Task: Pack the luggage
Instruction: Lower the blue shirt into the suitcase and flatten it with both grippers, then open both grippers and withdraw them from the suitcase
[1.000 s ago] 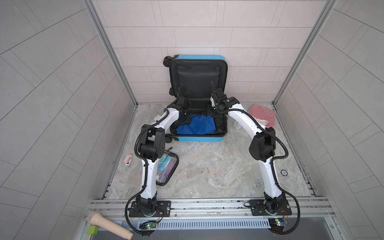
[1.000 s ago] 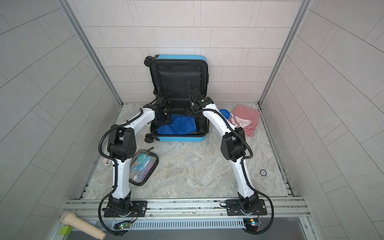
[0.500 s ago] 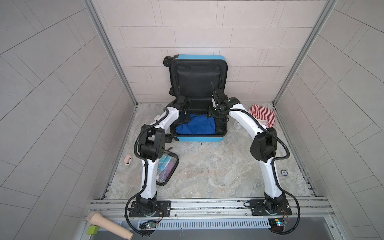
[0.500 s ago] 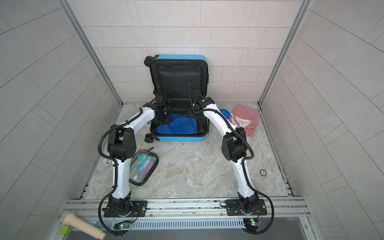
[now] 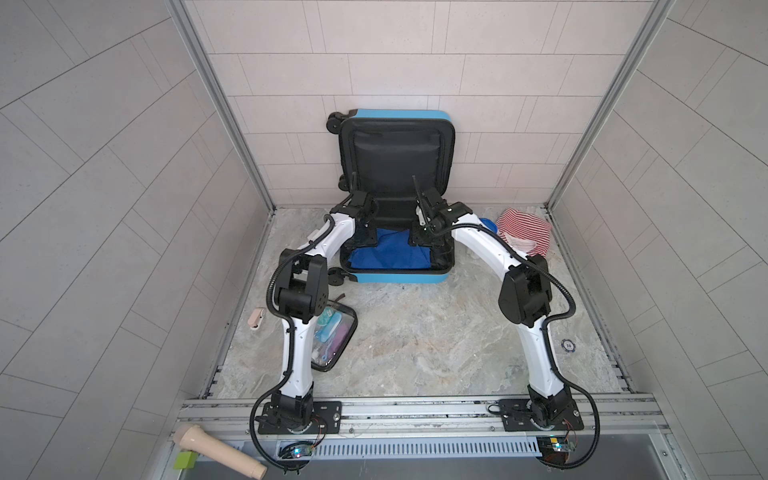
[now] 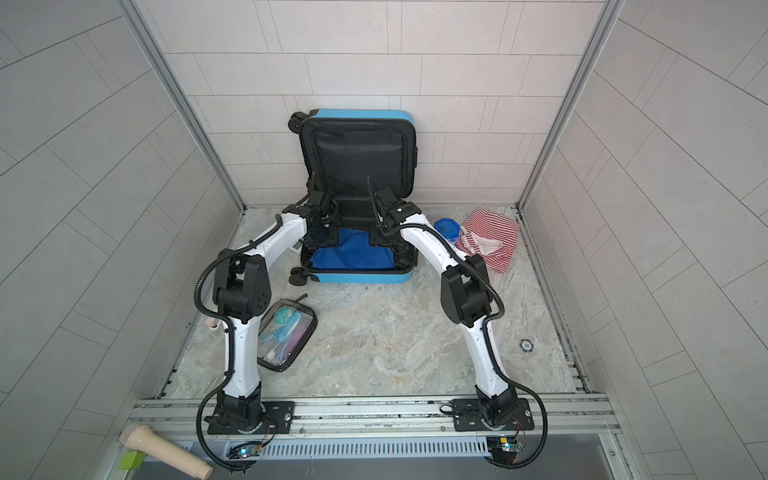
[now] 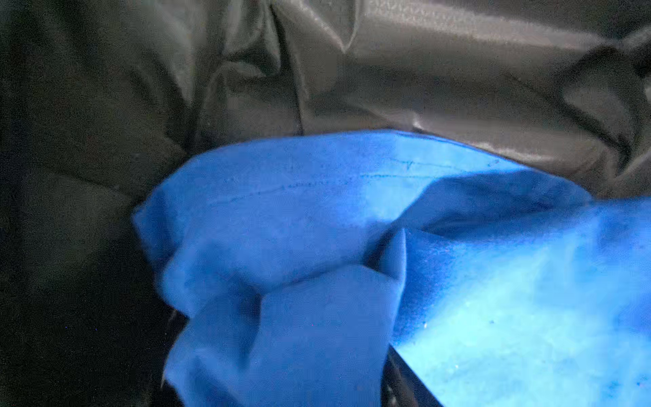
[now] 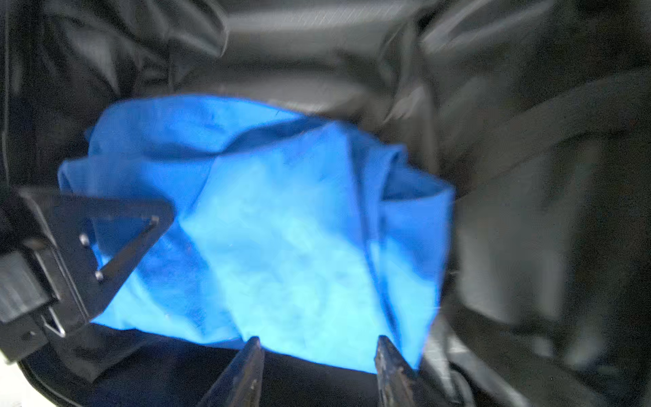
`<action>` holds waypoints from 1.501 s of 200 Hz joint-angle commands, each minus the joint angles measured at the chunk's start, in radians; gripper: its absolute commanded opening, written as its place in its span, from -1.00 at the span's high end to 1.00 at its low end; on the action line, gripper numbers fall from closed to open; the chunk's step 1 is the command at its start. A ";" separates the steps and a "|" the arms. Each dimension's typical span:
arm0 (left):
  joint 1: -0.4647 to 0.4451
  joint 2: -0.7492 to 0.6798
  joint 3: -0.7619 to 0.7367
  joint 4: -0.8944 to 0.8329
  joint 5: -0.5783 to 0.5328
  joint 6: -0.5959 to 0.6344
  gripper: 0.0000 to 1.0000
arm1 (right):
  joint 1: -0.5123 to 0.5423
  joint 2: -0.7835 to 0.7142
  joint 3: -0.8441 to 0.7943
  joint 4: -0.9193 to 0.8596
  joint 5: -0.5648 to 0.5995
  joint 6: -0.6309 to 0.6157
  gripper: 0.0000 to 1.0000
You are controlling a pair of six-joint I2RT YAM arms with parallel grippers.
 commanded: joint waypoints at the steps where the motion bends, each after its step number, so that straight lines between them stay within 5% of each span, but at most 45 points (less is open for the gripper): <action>1: 0.006 -0.072 0.032 -0.021 -0.020 0.011 -0.26 | 0.020 -0.009 -0.004 0.029 -0.023 0.003 0.04; 125: 0.003 -0.252 -0.002 -0.026 -0.097 0.009 -0.38 | 0.001 0.065 -0.131 0.117 -0.024 0.036 0.27; 191: -0.037 -0.367 -0.201 0.056 0.018 -0.055 -0.32 | -0.002 -0.073 -0.115 0.111 -0.038 -0.002 -0.21; 234: -0.045 -0.542 -0.406 0.194 0.106 -0.100 -0.27 | -0.041 -0.218 -0.126 0.063 -0.035 -0.058 -0.29; 300: -0.051 -0.908 -0.729 0.283 0.164 -0.055 -0.29 | -0.283 -0.502 -0.335 0.060 -0.033 -0.084 -0.47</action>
